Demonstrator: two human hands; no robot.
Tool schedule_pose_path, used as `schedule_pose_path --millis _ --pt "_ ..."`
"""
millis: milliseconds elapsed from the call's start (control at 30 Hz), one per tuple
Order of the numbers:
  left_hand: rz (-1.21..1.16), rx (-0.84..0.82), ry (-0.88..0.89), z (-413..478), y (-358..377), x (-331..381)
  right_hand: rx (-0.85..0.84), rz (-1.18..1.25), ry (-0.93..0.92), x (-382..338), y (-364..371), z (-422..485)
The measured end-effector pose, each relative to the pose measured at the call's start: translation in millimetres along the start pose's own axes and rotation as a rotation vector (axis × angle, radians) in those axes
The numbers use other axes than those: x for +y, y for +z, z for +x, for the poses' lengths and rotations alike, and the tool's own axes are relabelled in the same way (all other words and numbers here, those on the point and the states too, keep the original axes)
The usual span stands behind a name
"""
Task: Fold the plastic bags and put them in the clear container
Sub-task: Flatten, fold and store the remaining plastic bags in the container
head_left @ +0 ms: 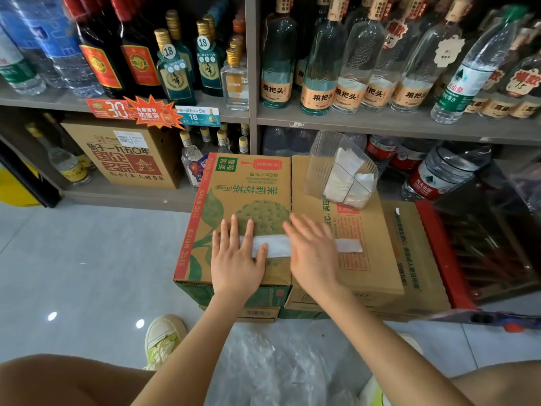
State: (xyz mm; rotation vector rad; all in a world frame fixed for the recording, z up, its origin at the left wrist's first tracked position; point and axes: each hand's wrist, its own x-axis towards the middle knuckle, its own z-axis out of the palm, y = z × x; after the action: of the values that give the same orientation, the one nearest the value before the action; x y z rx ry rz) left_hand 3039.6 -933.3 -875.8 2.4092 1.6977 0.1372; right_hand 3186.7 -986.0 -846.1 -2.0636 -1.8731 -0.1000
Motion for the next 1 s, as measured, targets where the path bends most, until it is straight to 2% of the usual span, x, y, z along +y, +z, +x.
schedule_pose_path --millis 67,133,233,367,500,633,800,933,1000 --pt "0.005 -0.003 0.002 -0.2 -0.5 -0.1 -0.197 0.005 -0.114 -9.0 11.6 -3.8" --pt "0.008 -0.004 0.002 -0.2 -1.7 0.0 -0.347 0.002 -0.116 -8.2 17.5 -6.8" --pt "0.014 -0.007 0.002 -0.4 -1.6 0.6 -0.389 -0.046 -0.071 5.2 15.3 -14.9" --pt "0.019 0.0 0.0 0.2 0.2 -0.5 -0.439 -0.159 0.081 45.3 0.3 -35.8" --pt "0.022 0.0 0.0 0.5 0.7 -0.5 -0.441 -0.21 0.197 84.3 -17.3 -53.3" --pt "0.029 -0.007 0.003 0.1 0.0 -0.1 -0.362 -0.195 0.231 81.5 -23.4 -51.5" --pt "0.009 -0.037 0.084 2.3 -6.8 -8.5 -0.144 -0.013 0.074 64.9 -20.3 -40.1" --pt "-0.143 -0.02 0.137 11.7 -15.8 -21.8 -0.156 0.173 0.197 60.9 -20.5 -30.4" --pt "-0.183 0.039 0.136 15.5 -18.4 -25.9 -0.193 0.193 0.209 58.6 -20.1 -27.6"
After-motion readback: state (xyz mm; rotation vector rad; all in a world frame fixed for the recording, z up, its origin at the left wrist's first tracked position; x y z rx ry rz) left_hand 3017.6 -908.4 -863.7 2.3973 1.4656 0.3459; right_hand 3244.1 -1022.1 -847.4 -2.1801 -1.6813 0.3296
